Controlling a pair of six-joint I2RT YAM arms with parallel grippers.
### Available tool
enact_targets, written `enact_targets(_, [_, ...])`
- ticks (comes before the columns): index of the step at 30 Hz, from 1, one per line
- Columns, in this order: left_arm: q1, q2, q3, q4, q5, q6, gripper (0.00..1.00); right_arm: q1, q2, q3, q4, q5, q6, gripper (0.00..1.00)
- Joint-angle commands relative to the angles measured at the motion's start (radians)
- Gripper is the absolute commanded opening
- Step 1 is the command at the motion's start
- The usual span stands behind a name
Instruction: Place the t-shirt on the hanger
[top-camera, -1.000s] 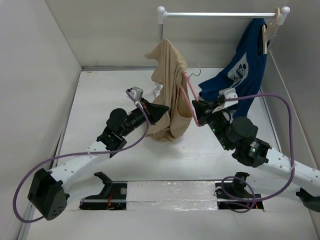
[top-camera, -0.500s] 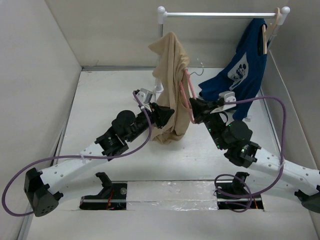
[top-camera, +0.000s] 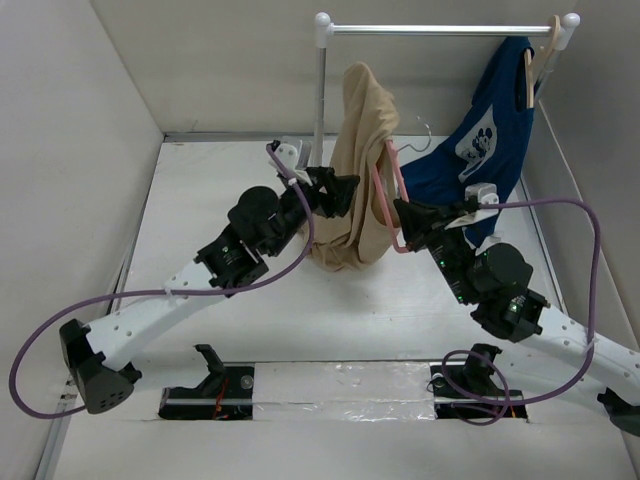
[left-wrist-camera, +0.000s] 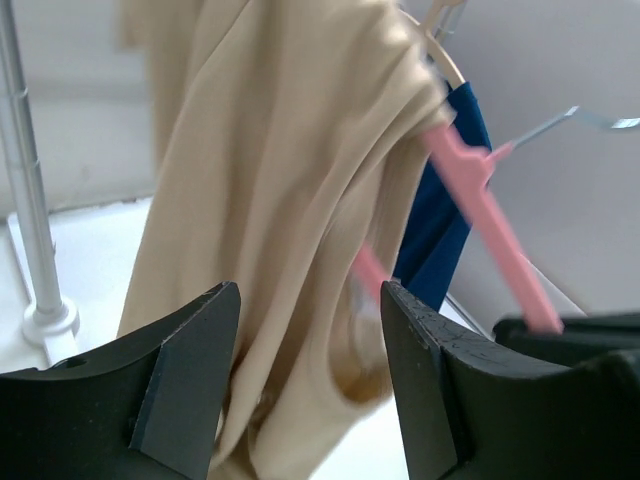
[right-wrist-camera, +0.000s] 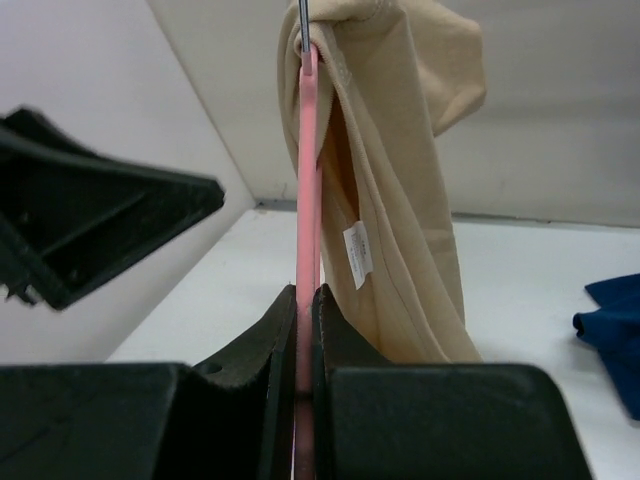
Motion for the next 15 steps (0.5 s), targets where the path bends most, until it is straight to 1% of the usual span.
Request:
enact_targets(1, [-0.004, 0.041, 0.097, 0.065, 0.03, 0.083, 0.55, -0.005, -0.005, 0.07, -0.003, -0.065, 0.037, 0.0])
enact_targets(3, [-0.004, 0.057, 0.113, 0.094, 0.038, 0.106, 0.56, -0.005, -0.01, 0.067, -0.006, -0.07, 0.051, 0.0])
enact_targets(7, [-0.004, 0.107, 0.163, 0.07, 0.003, 0.148, 0.55, -0.005, 0.002, 0.061, -0.014, -0.076, 0.055, 0.0])
enact_targets(9, [-0.004, 0.119, 0.165, 0.093, 0.0, 0.171, 0.54, -0.005, 0.005, 0.064, -0.02, -0.082, 0.064, 0.0])
enact_targets(13, [-0.004, 0.159, 0.193, 0.087, -0.042, 0.215, 0.51, -0.005, 0.01, 0.068, -0.02, -0.099, 0.068, 0.0])
enact_targets(14, [-0.004, 0.171, 0.205, 0.09, -0.042, 0.223, 0.48, -0.005, 0.011, 0.071, -0.023, -0.102, 0.066, 0.0])
enact_targets(15, [-0.004, 0.177, 0.211, 0.093, -0.046, 0.235, 0.43, -0.005, 0.012, 0.073, -0.023, -0.105, 0.068, 0.0])
